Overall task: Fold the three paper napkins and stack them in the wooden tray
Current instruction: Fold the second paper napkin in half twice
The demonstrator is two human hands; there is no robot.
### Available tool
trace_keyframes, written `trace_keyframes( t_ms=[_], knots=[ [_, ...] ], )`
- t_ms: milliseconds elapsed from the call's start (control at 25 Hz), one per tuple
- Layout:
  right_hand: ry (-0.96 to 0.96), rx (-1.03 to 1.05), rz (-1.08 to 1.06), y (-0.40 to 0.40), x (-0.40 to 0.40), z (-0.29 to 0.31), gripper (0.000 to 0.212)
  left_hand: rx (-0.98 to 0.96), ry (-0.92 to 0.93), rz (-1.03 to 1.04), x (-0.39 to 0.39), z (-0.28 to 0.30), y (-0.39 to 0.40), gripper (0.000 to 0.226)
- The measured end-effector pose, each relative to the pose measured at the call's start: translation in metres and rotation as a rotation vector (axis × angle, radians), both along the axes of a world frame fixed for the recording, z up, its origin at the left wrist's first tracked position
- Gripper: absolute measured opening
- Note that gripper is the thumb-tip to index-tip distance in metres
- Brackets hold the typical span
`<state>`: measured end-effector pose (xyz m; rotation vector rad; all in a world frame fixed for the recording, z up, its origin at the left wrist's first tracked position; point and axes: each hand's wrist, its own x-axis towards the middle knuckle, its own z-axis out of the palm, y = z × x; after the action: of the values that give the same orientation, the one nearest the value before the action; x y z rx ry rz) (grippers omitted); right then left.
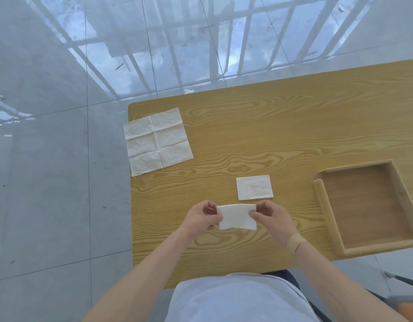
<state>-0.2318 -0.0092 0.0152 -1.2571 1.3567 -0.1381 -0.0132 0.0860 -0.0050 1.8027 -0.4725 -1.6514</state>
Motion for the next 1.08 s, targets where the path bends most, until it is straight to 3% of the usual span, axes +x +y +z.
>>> trace_keyframes(
  t_ms=[280,480,1080],
  knots=[
    [0.014,0.014,-0.087,-0.055,-0.026,-0.011,0.015,0.033,-0.044,0.176,-0.042,0.004,-0.048,0.009],
    [0.065,0.013,-0.027,-0.086,-0.026,-0.023,0.014,0.047,-0.144,0.229,-0.052,-0.002,-0.076,0.005],
    [0.196,-0.064,0.103,-0.109,-0.022,-0.032,0.01,0.107,-0.381,0.14,-0.049,-0.02,-0.098,0.017]
  ],
)
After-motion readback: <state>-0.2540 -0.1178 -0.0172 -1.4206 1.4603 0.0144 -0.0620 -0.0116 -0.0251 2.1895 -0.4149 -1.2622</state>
